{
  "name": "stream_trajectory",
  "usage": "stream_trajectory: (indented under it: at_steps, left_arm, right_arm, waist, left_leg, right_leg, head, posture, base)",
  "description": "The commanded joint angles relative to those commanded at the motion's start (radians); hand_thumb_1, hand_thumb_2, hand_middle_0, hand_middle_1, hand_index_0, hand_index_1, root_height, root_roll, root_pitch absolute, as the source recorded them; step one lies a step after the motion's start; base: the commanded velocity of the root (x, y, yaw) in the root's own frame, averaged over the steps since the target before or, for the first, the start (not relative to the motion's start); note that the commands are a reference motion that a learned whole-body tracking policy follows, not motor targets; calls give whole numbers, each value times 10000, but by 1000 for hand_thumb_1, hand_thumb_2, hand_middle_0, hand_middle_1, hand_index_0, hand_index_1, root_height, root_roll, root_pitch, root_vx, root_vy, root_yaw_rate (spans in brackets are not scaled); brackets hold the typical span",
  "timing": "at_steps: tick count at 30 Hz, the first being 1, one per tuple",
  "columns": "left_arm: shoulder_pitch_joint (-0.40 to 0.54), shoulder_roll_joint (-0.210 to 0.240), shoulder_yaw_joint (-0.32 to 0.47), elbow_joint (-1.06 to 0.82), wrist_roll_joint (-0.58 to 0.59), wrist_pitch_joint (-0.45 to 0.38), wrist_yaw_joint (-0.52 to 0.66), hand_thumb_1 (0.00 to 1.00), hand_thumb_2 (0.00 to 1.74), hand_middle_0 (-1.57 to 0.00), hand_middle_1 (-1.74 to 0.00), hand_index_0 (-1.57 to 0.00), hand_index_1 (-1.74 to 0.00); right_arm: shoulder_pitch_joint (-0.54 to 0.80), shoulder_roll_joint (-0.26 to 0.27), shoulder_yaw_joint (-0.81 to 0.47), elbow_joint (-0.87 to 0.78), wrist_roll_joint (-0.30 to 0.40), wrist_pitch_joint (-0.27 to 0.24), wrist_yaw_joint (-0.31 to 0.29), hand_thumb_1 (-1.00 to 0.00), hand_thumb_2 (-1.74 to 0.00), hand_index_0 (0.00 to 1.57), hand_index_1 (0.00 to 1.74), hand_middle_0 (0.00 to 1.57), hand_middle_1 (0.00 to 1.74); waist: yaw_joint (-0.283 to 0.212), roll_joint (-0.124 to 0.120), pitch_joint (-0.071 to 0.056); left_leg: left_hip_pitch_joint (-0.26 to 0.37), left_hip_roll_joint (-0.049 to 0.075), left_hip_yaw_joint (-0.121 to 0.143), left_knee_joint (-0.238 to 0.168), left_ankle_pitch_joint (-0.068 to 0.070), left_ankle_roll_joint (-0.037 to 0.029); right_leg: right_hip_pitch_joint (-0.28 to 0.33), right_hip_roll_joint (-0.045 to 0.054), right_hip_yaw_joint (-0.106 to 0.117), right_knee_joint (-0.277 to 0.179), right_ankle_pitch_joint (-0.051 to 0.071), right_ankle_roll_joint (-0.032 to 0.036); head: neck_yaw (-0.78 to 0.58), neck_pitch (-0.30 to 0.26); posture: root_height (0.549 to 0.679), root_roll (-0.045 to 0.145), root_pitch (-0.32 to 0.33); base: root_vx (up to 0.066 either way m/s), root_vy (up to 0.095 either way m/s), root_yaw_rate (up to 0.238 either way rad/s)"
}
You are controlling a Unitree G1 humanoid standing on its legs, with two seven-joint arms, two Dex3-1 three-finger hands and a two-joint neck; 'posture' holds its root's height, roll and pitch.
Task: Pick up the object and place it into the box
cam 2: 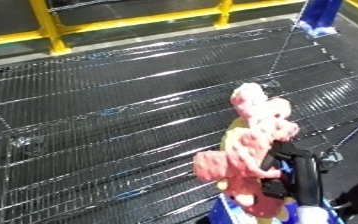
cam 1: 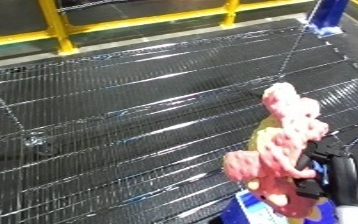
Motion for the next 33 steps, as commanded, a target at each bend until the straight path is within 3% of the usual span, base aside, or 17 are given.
stream_trajectory:
  at_steps: [6, 11, 19, 27, 33]
  left_arm:
    - [39, 38, -42, -120, 4, 76, -26, 1000, 1740, -1570, -1740, -1570, -1740]
    - [-26, 130, -195, -176, -91, 16, -19, 1000, 1740, -1570, -1740, -1570, -1740]
    - [-341, 154, -758, 142, -297, -242, -35, 1000, 1740, -1570, -1740, -1570, -1740]
    - [-399, 43, -1097, 239, -390, -437, -117, 1000, 1740, -1570, -1740, -1570, -1740]
    - [-329, 19, -1172, 226, -356, -473, -185, 1000, 1740, -1570, -1740, -1570, -1740]
  right_arm:
    - [1216, 313, -1295, -444, -134, -137, -403, -1000, -1740, 1570, 1740, 1570, 1740]
    - [1759, 567, -2063, -158, 263, -372, -724, -1000, -1740, 1570, 1740, 1570, 1740]
    - [1644, 220, -2719, 862, 937, -789, -1165, -1000, -1740, 1570, 1740, 1570, 1740]
    - [1141, -156, -2818, 1317, 1335, -983, -1393, -600, -1044, 942, 1044, 942, 1044]
    - [963, -320, -2752, 1500, 1290, -950, -1497, -300, -522, 471, 522, 471, 522]
  waist:
    - [-483, -60, -121]
    - [-879, 71, -215]
    - [-1534, 592, -231]
    - [-1888, 1200, -171]
    - [-1977, 1487, -168]
  left_leg:
    - [182, 87, 146, 92, -107, 27]
    - [350, 130, 318, 114, -162, 36]
    - [506, -35, 645, 56, -192, 27]
    - [614, -247, 909, -169, -156, 5]
    - [714, -316, 1049, -386, -103, -11]
  right_leg:
    - [99, 66, 108, -24, -19, 8]
    - [183, 80, 196, -43, -33, 14]
    - [140, 8, 391, -105, 36, 14]
    - [87, -87, 551, -219, -43, -6]
    - [129, -136, 596, -385, -112, -8]
  head:
    - [740, -824]
    - [1718, -1590]
    - [2254, -2135]
    - [2324, -2356]
    - [2252, -2490]
  posture:
    - [625, 58, -234]
    - [625, 62, -244]
    - [626, 82, -246]
    - [629, 99, -231]
    - [631, 104, -220]
  base:
    - [5, 2, -104]
    - [2, 2, -84]
    - [-4, 34, -81]
    - [-6, 36, -60]
    - [6, 17, -58]
